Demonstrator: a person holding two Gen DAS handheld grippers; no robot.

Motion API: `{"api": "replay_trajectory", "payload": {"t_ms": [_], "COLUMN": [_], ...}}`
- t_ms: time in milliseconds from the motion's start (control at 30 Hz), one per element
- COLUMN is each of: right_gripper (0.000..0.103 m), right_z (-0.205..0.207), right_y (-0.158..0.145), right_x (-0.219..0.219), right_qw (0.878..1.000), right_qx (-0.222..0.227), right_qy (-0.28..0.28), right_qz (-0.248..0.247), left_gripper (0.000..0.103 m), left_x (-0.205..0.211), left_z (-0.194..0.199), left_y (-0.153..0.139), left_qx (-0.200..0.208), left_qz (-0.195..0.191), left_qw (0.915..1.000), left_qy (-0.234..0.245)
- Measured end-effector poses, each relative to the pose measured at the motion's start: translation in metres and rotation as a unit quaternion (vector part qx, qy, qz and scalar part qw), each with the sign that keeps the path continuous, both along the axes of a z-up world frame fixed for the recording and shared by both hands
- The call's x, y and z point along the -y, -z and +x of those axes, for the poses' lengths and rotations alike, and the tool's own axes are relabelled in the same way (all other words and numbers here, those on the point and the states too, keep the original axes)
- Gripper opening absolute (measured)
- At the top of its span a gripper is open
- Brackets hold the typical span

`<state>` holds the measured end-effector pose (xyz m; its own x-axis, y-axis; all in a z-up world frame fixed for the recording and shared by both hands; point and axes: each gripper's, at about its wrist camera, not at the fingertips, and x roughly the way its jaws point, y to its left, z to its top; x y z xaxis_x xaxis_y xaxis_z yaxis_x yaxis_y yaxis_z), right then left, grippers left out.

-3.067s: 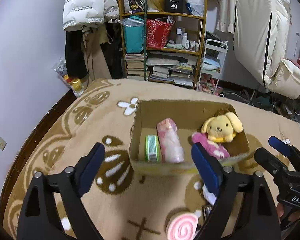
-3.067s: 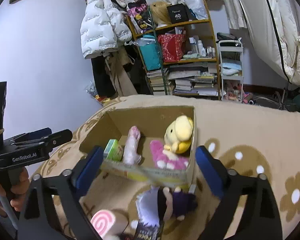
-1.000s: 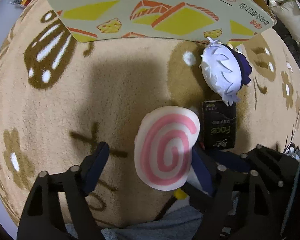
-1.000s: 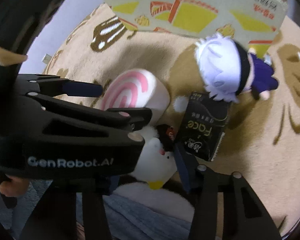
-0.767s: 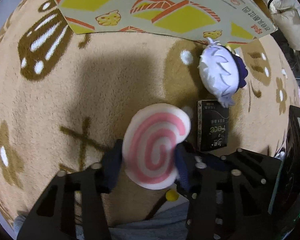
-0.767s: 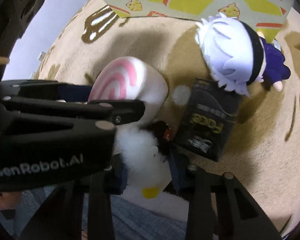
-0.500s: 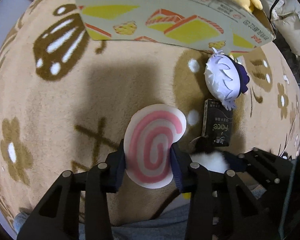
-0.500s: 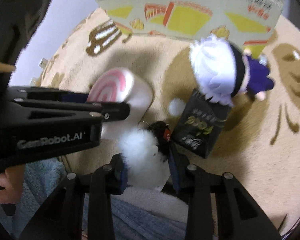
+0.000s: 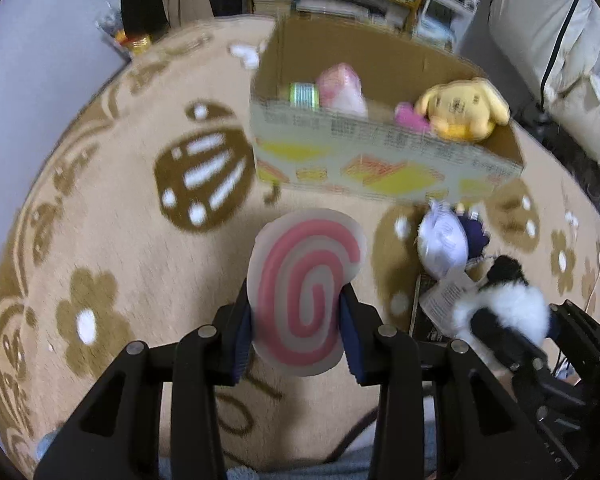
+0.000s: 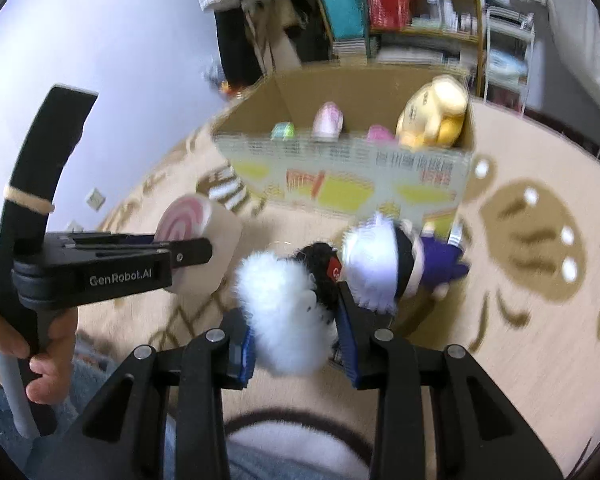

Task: Organize soft objects
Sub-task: 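Grasp the pink swirl cushion with the left tool while the right tool grasps the white fluffy plush, then carry both items over the box and open both tools to drop them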

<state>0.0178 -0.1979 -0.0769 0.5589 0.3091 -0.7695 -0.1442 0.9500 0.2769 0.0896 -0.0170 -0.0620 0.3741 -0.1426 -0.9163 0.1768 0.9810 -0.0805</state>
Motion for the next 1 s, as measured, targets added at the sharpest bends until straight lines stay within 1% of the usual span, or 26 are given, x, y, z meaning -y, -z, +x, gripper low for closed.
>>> {"api": "replay_trajectory", "payload": {"t_ms": [33,67,100,133,267,300,433,500,600,700,833,1000], "right_gripper": [0.036,0.036,0.036,0.036,0.036,0.036,0.036,0.036,0.036,0.036,0.036,0.036], "right_z": [0.002,0.003,0.003,0.005,0.014,0.017,0.031,0.039,0.048,0.059,0.070,0.082], "right_y": [-0.003,-0.010,-0.015,-0.022,-0.038,-0.042,-0.051,-0.053,-0.053,-0.053,-0.053,-0.053], "right_x": [-0.001,-0.002,-0.003,-0.004,-0.004,-0.004,0.000,0.003,0.007,0.013,0.018,0.027], "right_qw": [1.000,0.999,0.999,0.997,0.993,0.993,0.990,0.989,0.988,0.987,0.986,0.985], "right_qx": [0.015,0.037,0.047,0.066,0.109,0.116,0.138,0.144,0.148,0.152,0.158,0.167], "right_qy": [0.003,0.006,0.006,0.007,0.007,0.007,0.009,0.011,0.014,0.017,0.021,0.025], "right_qz": [-0.006,-0.016,-0.021,-0.029,-0.034,-0.035,-0.035,-0.034,-0.036,-0.038,-0.040,-0.034], "left_gripper": [0.037,0.037,0.037,0.037,0.037,0.037,0.037,0.037,0.037,0.037,0.037,0.038], "left_x": [0.000,0.008,0.009,0.010,0.015,0.017,0.025,0.028,0.033,0.039,0.045,0.055], "left_z": [0.001,0.003,0.002,0.003,0.008,0.010,0.017,0.021,0.029,0.038,0.048,0.061], "left_y": [-0.006,-0.008,-0.012,-0.015,-0.030,-0.035,-0.049,-0.054,-0.058,-0.059,-0.055,-0.048], "left_qx": [0.016,0.031,0.045,0.055,0.109,0.125,0.171,0.186,0.199,0.210,0.210,0.213], "left_qz": [-0.003,-0.003,-0.001,0.000,0.007,0.008,0.007,0.000,-0.005,0.004,0.010,0.026], "left_qw": [0.9999,0.9995,0.9990,0.9985,0.9940,0.9921,0.9851,0.9823,0.9797,0.9770,0.9770,0.9757], "left_qy": [-0.001,-0.002,-0.003,-0.003,0.004,0.007,0.021,0.024,0.029,0.035,0.034,0.044]}}
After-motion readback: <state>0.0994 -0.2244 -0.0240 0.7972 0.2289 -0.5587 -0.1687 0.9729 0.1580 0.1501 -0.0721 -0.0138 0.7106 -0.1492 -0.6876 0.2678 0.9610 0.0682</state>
